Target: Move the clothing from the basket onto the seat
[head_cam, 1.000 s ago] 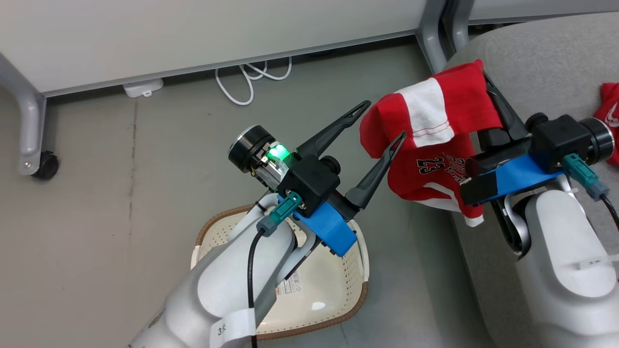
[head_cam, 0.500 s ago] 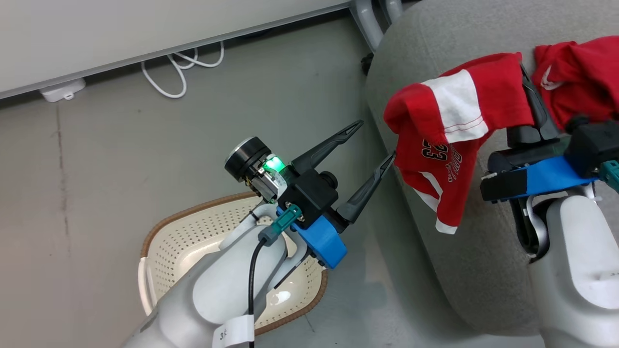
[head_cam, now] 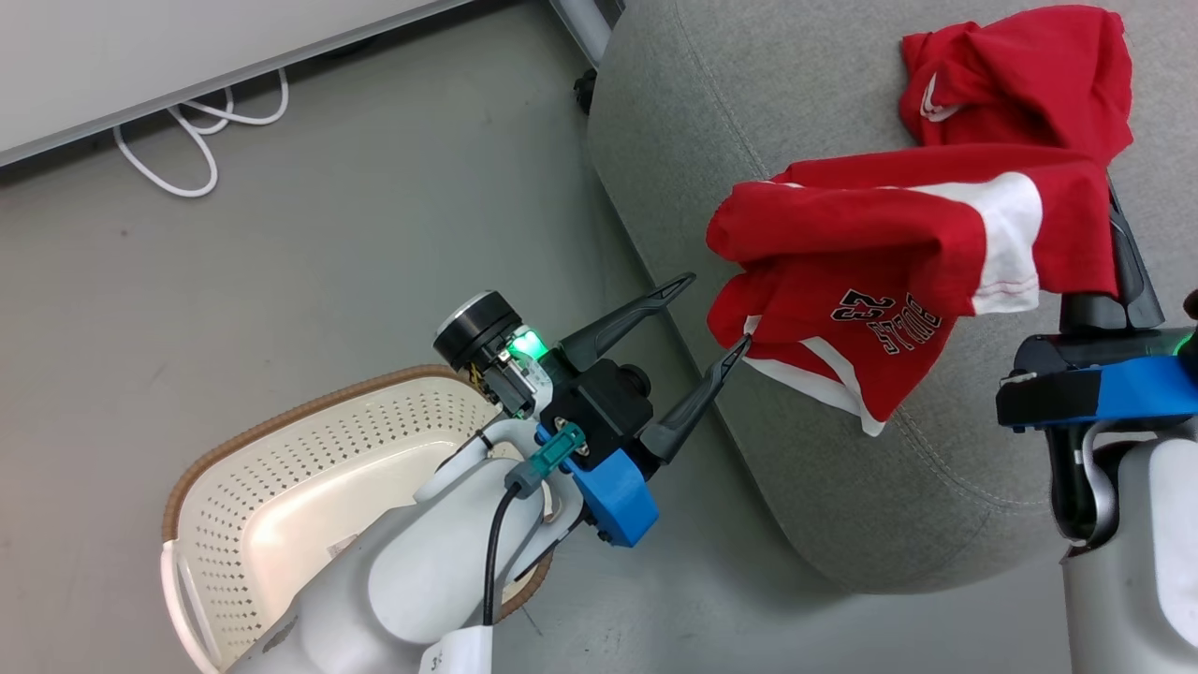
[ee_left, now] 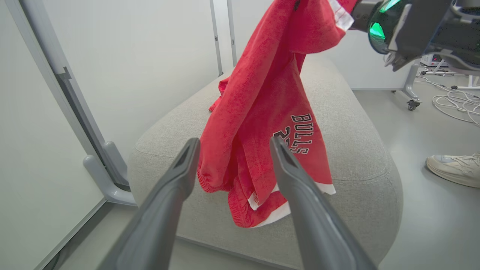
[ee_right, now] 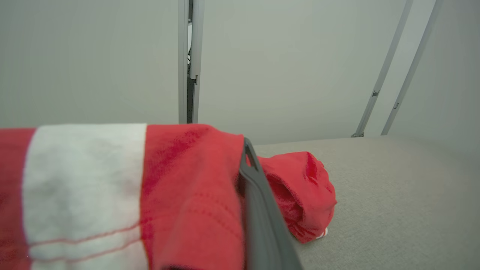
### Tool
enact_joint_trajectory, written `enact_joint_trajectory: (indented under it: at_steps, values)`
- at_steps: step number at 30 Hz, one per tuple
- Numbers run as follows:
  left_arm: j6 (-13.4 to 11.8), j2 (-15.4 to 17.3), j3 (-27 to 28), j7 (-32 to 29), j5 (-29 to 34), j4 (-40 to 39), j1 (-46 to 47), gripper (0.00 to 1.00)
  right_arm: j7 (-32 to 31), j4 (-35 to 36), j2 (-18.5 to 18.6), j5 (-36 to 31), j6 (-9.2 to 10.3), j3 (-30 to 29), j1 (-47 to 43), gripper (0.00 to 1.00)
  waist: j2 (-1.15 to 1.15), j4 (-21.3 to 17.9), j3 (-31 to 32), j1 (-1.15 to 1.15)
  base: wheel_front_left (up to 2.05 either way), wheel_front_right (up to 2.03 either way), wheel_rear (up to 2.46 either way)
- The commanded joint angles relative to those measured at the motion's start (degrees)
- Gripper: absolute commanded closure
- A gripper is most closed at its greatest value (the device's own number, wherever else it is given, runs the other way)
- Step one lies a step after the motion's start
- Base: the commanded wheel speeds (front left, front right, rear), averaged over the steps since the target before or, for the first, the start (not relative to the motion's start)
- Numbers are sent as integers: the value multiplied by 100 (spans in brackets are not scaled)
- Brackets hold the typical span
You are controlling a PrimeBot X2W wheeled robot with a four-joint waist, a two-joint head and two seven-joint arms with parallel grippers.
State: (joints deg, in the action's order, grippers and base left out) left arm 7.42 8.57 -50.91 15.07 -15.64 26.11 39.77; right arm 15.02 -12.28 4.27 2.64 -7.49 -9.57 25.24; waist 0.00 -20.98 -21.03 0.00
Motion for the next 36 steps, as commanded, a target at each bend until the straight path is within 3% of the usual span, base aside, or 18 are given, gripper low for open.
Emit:
enact_joint_trajectory:
  at_steps: [1, 20, 30, 36]
  values:
    - [6, 55, -51, 16, -25, 38, -67, 0, 24, 54, -37, 26, -1, -91, -117, 100, 0, -106, -52, 0, 0, 0, 0]
    - [6, 149, -235, 15, -84, 72, 60, 0, 25, 158, -139, 69, -1, -275, -132, 100, 0, -190, -172, 0, 0, 0, 0]
    - [-42, 313, -213, -17, 76, -120, 414, 0, 25, 425, 63, 17, -1, -408, 1289, 100, 0, -142, -834, 0, 0, 0, 0]
    - [-74, 548, -167, -178, 185, -362, 709, 0, 24, 594, 520, 78, -1, -1098, 2631, 100, 0, -130, -1547, 0, 0, 0, 0]
